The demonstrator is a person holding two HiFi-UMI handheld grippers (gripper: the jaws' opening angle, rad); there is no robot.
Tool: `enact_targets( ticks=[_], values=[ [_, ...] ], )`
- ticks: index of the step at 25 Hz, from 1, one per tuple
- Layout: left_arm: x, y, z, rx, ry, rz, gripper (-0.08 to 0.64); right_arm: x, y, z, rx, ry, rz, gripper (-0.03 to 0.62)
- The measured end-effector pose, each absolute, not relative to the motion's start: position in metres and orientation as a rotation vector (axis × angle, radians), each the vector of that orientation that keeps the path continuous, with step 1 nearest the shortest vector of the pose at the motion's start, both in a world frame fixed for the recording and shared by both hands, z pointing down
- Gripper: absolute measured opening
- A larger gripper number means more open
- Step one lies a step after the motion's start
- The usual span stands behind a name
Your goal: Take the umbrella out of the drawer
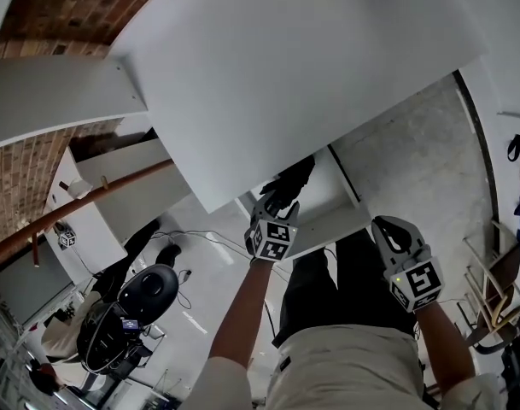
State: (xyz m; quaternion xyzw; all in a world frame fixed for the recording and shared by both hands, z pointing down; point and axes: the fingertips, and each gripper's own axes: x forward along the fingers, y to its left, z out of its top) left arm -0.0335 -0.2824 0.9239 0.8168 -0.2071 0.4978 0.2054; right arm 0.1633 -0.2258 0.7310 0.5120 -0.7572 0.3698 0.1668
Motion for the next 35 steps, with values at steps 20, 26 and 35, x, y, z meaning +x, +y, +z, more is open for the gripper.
enact_targets(
  ticks=[20,26,35],
  values=[
    [-0.045,-0.290,1.034,2.111,-0.563,1.702,0.333,0.166,-0.227,0.780,1.457,-2.113,1.157,0.035],
    [-0.040,-0.283,1.055,2.052,-0.526,1.686,0.351,0.170,-0.224,0.788,1.458,-2.106,1.166,0.035],
    [-0.041,-0.282,1.064,2.010,-0.564,1.661,0.313,0.181,-0.220,0.795,1.495,-2.075,1.189,0.035]
  ],
)
